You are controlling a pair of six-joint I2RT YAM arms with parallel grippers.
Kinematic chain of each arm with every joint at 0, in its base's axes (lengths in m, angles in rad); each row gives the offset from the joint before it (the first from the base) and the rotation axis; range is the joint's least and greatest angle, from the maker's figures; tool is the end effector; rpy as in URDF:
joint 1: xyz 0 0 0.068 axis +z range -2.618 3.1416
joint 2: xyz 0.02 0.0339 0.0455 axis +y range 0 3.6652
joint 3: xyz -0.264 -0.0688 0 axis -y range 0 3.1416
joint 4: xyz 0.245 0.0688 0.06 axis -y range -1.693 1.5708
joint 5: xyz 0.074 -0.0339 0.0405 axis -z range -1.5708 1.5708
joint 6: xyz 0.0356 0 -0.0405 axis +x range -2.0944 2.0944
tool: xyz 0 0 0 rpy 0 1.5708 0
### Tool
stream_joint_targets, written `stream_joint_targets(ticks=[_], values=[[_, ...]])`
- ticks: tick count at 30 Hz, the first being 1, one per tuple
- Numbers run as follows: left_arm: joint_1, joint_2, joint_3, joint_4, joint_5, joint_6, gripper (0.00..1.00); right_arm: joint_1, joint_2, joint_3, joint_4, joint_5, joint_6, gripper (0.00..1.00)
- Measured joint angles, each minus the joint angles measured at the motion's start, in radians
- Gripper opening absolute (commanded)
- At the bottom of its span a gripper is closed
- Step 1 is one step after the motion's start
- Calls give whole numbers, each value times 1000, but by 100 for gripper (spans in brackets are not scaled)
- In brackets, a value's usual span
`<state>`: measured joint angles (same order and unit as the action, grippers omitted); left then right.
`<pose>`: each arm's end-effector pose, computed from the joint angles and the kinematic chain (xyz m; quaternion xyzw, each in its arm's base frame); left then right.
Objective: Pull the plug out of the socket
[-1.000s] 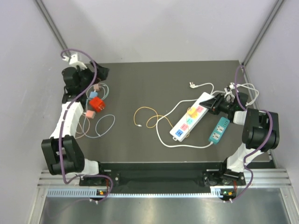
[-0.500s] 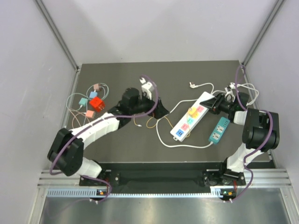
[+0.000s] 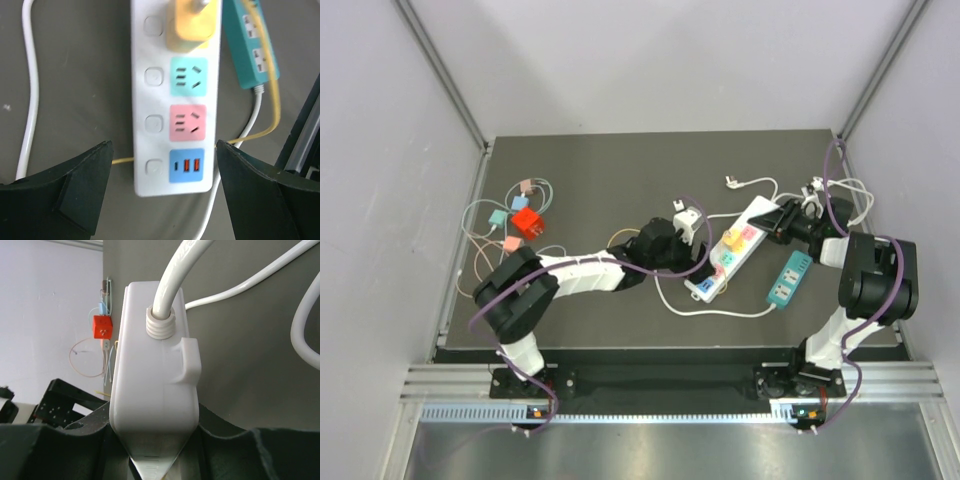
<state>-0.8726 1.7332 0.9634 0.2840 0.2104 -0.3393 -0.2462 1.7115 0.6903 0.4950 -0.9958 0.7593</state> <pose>0.2364 -0.2933 0.1958 0.2767 0.8073 -0.3663 0.3708 0.3146 -0.0483 0.1504 0.1581 0.7820 0.5116 0.3189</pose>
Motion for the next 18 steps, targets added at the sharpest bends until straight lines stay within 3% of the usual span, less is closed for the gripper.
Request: stream_joint_targets(ticks=[10, 18], values=[[-76, 88, 52, 209, -103, -28, 84, 0, 0, 0, 28, 0, 11, 1], [-84, 142, 58, 273, -184, -32, 80, 0, 0, 0, 46, 1, 19, 0]])
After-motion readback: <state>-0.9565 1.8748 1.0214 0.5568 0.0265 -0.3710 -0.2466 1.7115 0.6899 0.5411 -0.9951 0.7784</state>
